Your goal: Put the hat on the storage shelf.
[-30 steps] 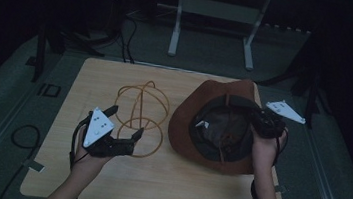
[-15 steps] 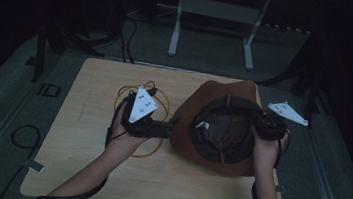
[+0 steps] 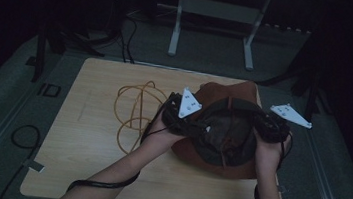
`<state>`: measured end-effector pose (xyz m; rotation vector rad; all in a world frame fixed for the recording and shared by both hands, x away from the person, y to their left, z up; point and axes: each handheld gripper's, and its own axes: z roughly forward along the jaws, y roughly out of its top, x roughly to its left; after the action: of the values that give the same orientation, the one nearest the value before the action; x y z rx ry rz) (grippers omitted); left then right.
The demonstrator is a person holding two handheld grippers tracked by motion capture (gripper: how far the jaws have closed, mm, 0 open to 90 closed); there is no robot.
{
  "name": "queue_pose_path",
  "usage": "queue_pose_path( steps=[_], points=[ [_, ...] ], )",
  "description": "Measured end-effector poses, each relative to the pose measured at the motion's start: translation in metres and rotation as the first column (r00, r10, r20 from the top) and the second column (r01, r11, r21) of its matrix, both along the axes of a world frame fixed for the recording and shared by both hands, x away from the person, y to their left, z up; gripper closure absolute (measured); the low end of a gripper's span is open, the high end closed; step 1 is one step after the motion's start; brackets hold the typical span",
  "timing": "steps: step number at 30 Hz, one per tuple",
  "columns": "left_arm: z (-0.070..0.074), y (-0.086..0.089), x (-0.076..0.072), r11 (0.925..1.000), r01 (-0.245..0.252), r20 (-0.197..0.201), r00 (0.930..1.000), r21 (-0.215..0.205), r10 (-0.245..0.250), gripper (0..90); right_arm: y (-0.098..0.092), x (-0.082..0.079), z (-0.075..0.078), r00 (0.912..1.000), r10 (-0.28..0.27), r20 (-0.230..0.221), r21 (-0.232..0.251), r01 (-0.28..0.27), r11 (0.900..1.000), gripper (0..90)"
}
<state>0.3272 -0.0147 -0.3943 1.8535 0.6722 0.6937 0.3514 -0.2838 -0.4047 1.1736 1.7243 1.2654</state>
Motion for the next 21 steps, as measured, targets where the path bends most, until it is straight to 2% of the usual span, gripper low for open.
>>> queue_pose_path(
  steps=[2,5,6,7,10,11,15,16,18,19,20,21],
  points=[
    [-0.003,-0.009,0.005,0.9997,-0.001,-0.011,0.9999,0.025,0.001,14.7,0.002,-0.001,0.000,1.0000,0.004,0.001,-0.002,-0.004,1.000,83.8],
    [-0.009,-0.019,0.014,0.9977,-0.037,-0.035,0.9986,0.057,0.039,16.8,0.004,-0.003,0.001,1.0000,0.008,0.005,0.000,-0.008,1.000,83.8],
    [-0.011,-0.022,0.016,0.9964,-0.053,-0.033,0.9979,0.067,0.055,20.3,0.004,-0.004,0.001,0.9999,0.010,0.006,0.002,-0.010,1.000,83.9],
    [-0.012,-0.025,0.018,0.9944,-0.065,-0.032,0.9972,0.083,0.068,24.0,0.004,-0.005,0.001,0.9999,0.012,0.006,0.007,-0.012,1.000,83.9],
    [-0.015,-0.030,0.025,0.9848,-0.118,-0.025,0.9921,0.127,0.123,26.4,0.003,-0.006,0.001,0.9999,0.013,0.007,0.016,-0.013,1.000,83.8],
    [-0.016,-0.030,0.026,0.9835,-0.131,-0.023,0.9906,0.125,0.135,31.1,0.003,-0.007,0.001,0.9999,0.012,0.010,0.012,-0.012,1.000,83.8],
    [-0.018,-0.031,0.036,0.9818,-0.137,-0.063,0.9872,0.131,0.147,40.7,0.003,-0.010,0.001,0.9997,0.020,0.015,0.014,-0.021,1.000,83.8],
    [-0.019,-0.031,0.038,0.9828,-0.138,-0.077,0.9860,0.123,0.148,40.8,0.003,-0.010,0.000,0.9996,0.025,0.013,0.017,-0.025,1.000,83.8],
    [-0.020,-0.032,0.041,0.9851,-0.134,-0.094,0.9850,0.108,0.145,47.8,0.004,-0.012,0.000,0.9994,0.032,0.013,0.014,-0.032,0.999,83.8],
    [-0.020,-0.032,0.041,0.9851,-0.134,-0.094,0.9850,0.108,0.145,52.0,0.004,-0.012,0.000,0.9994,0.032,0.013,0.014,-0.032,0.999,83.8],
    [-0.021,-0.032,0.043,0.9860,-0.136,-0.092,0.9852,0.096,0.145,52.0,0.004,-0.013,-0.001,0.9994,0.032,0.013,0.016,-0.032,0.999,83.8],
    [-0.022,-0.033,0.044,0.9845,-0.145,-0.082,0.9848,0.099,0.153,68.7,0.004,-0.015,-0.001,0.9993,0.034,0.013,0.010,-0.034,0.999,83.8]
  ],
)
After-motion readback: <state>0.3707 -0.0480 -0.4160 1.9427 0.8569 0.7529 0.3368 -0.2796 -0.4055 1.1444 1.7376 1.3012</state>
